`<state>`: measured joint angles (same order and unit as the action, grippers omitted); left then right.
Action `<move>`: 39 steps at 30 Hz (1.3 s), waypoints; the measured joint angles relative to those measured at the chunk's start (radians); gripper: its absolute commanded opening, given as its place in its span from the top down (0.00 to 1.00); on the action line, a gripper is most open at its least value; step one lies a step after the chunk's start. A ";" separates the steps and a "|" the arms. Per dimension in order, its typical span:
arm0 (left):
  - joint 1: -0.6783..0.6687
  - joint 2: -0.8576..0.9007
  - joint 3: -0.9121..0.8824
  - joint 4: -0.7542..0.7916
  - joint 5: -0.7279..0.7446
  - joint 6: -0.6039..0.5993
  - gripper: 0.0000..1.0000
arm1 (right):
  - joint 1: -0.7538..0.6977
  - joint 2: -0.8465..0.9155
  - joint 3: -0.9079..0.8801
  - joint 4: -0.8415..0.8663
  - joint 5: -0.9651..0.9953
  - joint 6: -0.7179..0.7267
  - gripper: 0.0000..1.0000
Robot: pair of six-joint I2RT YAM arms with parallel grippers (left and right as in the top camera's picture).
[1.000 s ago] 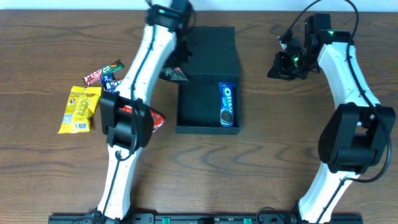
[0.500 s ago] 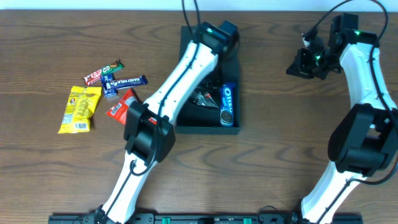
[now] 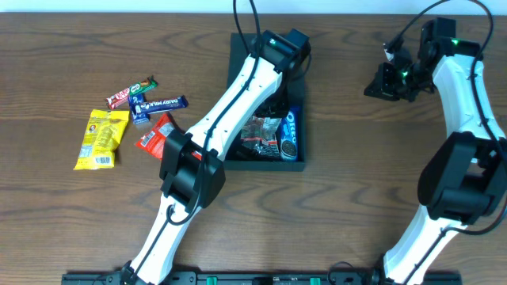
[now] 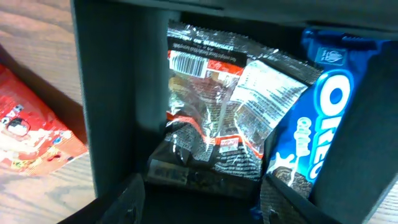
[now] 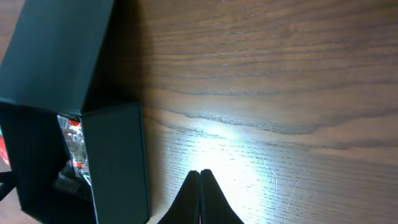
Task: Pack container
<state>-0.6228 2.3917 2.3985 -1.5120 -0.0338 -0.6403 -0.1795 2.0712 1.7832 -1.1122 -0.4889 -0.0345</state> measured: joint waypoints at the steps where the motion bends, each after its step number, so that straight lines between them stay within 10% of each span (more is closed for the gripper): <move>1: 0.000 0.000 0.000 0.002 0.000 -0.002 0.45 | 0.000 0.000 0.000 -0.001 -0.001 0.000 0.99; 9: 0.000 0.000 -0.002 0.067 -0.027 0.061 0.94 | 0.000 0.000 0.000 -0.003 -0.001 0.000 0.99; 39: 0.003 -0.034 -0.439 0.486 0.156 0.353 0.94 | 0.000 0.000 0.000 -0.006 -0.005 0.000 0.98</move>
<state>-0.6197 2.3581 1.9594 -1.0264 0.1219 -0.2871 -0.1795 2.0712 1.7836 -1.1179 -0.4938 -0.0345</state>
